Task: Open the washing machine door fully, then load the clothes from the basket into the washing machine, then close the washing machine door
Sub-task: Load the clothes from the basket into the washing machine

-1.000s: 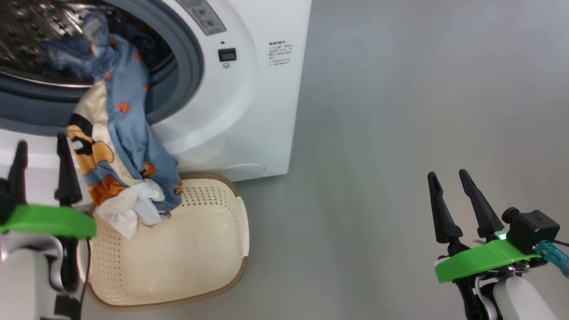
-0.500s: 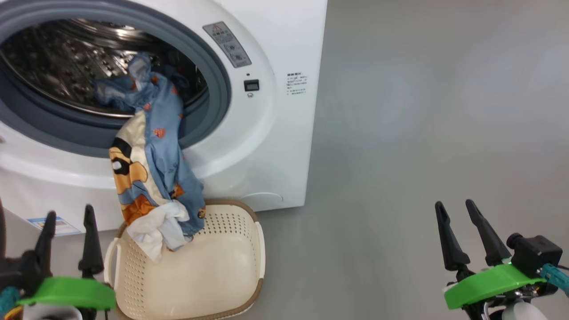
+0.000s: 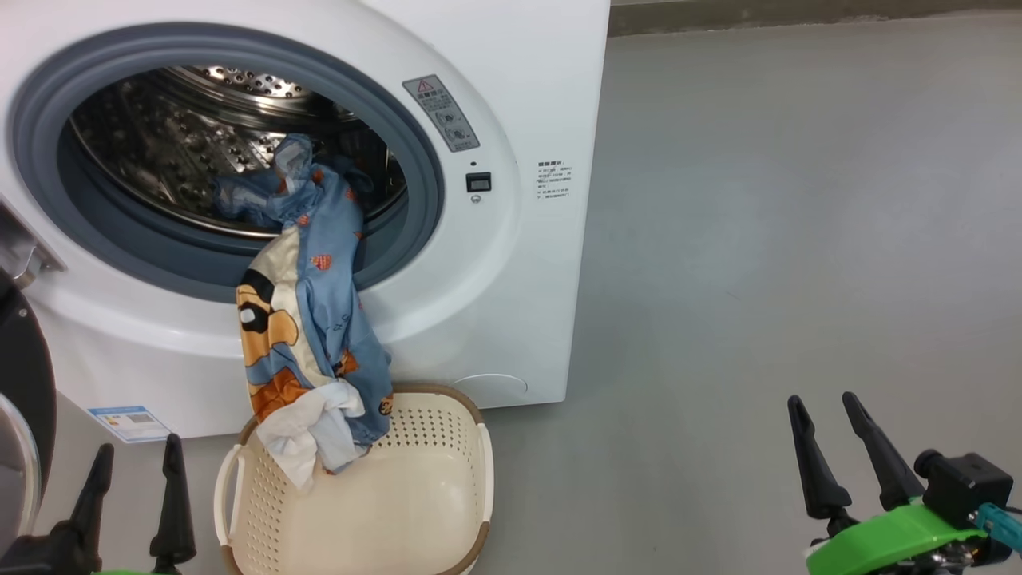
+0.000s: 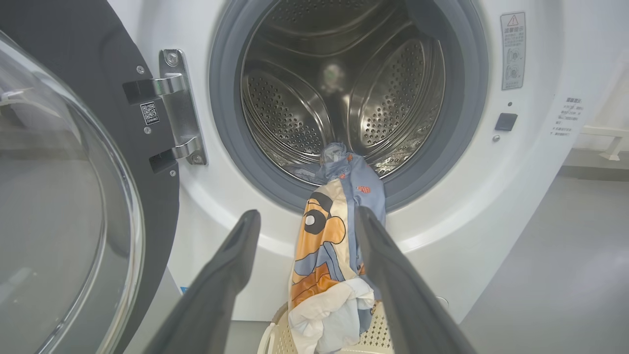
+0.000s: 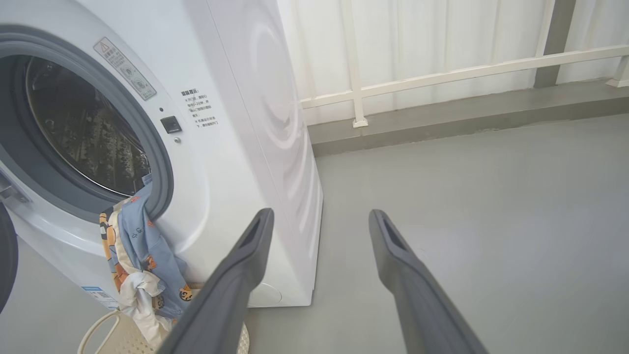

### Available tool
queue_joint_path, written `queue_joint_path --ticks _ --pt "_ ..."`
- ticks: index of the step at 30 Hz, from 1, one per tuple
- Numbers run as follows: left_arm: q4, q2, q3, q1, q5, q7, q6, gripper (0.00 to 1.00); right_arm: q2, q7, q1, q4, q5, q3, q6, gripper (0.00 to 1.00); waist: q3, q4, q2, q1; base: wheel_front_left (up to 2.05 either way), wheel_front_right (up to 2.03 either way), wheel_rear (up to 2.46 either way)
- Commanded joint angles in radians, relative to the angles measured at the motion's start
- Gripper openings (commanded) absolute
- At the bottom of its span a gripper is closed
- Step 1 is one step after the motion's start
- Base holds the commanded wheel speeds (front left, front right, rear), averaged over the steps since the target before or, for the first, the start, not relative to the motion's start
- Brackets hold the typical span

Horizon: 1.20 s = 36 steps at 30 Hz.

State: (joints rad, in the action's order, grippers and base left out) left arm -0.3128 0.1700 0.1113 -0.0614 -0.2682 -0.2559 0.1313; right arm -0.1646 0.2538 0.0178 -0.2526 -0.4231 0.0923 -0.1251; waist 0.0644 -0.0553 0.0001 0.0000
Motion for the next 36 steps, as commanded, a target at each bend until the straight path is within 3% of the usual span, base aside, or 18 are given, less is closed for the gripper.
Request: queue_joint_path --ticks 1,23,36 --pt "0.033 0.019 0.04 -0.007 0.001 -0.006 -0.001 1.0 -0.021 0.008 -0.009 0.023 -0.004 0.017 -0.006 1.0 -0.002 0.0 -0.0001 0.0 0.0 0.0 0.0" --pt "0.072 -0.017 0.051 0.027 -0.001 -0.006 -0.001 1.0 -0.023 0.008 -0.007 0.03 0.0 0.009 -0.006 1.0 0.01 0.007 -0.0001 0.0 0.0 0.0 0.0" --pt "-0.021 -0.035 0.0 -0.051 -0.031 -0.006 -0.001 1.0 -0.007 0.008 0.044 0.048 0.01 0.002 -0.006 1.0 0.124 0.011 -0.0001 0.0 0.0 0.0 0.0"
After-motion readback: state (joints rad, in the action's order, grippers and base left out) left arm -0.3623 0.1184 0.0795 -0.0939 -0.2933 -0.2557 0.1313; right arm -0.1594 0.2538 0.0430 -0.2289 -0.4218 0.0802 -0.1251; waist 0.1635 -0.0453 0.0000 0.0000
